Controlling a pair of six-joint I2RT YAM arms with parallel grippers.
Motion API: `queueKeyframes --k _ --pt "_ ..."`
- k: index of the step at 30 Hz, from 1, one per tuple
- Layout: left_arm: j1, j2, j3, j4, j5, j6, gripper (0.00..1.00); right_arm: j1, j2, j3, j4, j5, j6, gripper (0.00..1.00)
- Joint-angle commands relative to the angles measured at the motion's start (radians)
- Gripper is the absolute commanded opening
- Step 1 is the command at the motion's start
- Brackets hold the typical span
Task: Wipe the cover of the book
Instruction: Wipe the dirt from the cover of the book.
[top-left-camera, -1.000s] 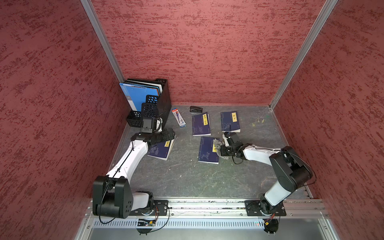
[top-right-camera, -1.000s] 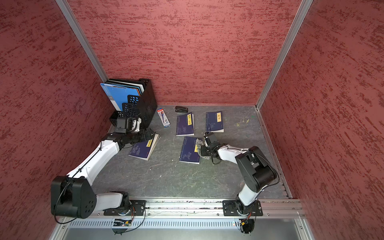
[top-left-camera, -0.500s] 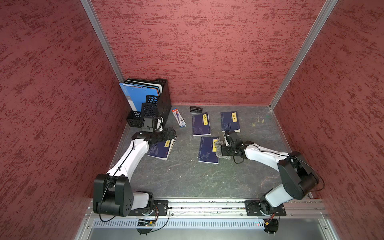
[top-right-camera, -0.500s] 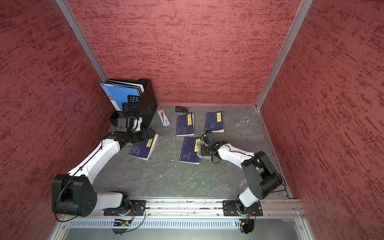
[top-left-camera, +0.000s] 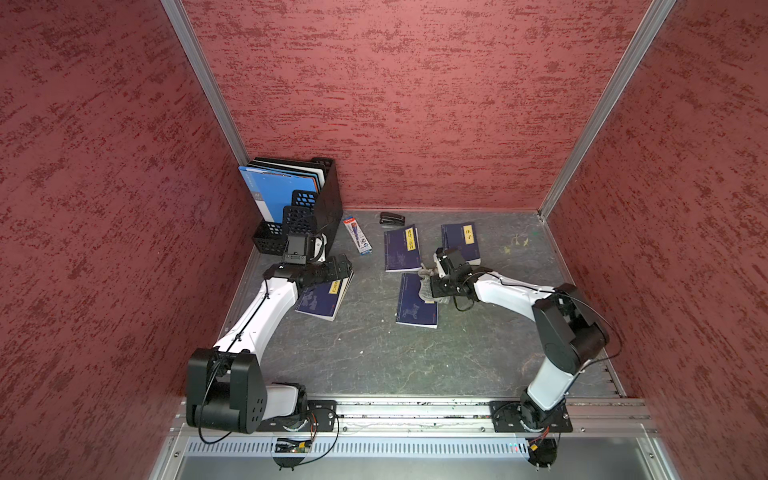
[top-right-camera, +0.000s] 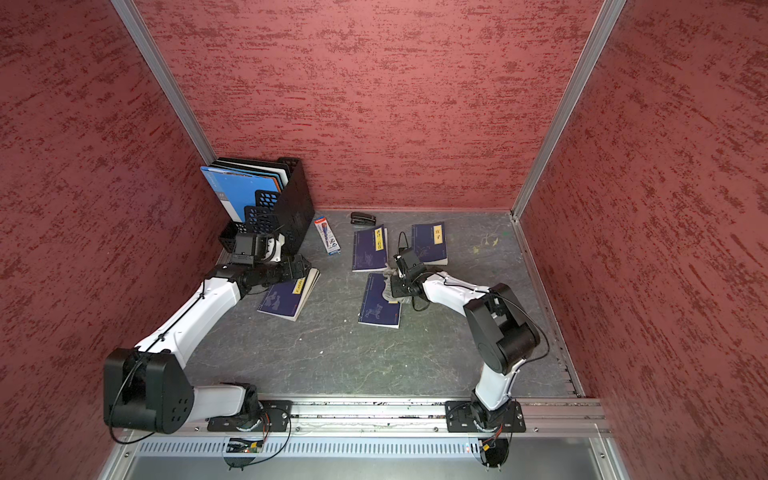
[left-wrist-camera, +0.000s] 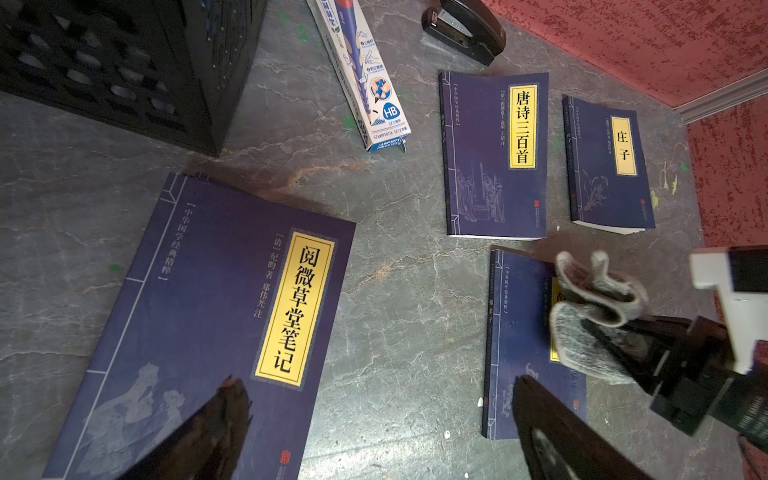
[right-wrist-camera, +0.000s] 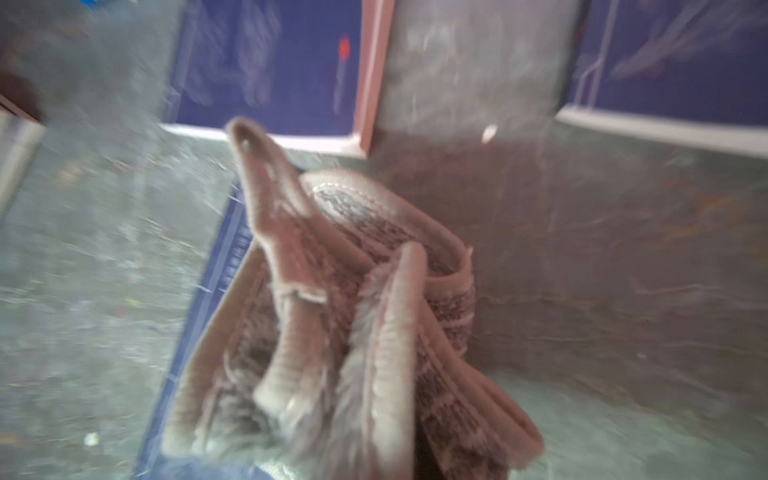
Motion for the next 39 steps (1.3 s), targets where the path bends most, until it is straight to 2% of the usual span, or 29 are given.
queueKeyframes --k 1,8,13,19,23,31,35,39 --pt "-0.001 -0.006 -0.003 0.016 0.006 0.019 1.0 0.009 0.023 0.004 0.042 -0.06 -0.015 0.09" --pt "0.002 0.001 0.002 0.016 0.004 0.02 1.0 0.08 -0.006 -0.088 0.014 -0.07 0.017 0.09" --pt "0.004 0.014 0.005 0.022 0.005 0.019 1.0 0.153 -0.073 -0.199 -0.002 -0.062 0.096 0.09" --pt "0.005 0.018 0.013 0.021 0.005 0.022 1.0 0.185 -0.178 -0.318 -0.003 -0.067 0.181 0.09" --pt "0.004 0.017 0.008 0.024 0.006 0.021 1.0 0.187 -0.199 -0.339 -0.002 -0.061 0.192 0.09" --pt "0.005 0.002 0.004 0.019 0.003 0.022 1.0 0.137 -0.068 -0.229 0.079 -0.021 0.134 0.09" --pt "0.006 0.006 0.005 0.019 0.009 0.021 1.0 0.07 0.054 -0.085 0.112 -0.019 0.089 0.1" --pt "0.006 0.005 0.003 0.013 0.004 0.02 1.0 0.056 0.165 0.068 0.085 -0.03 0.035 0.1"
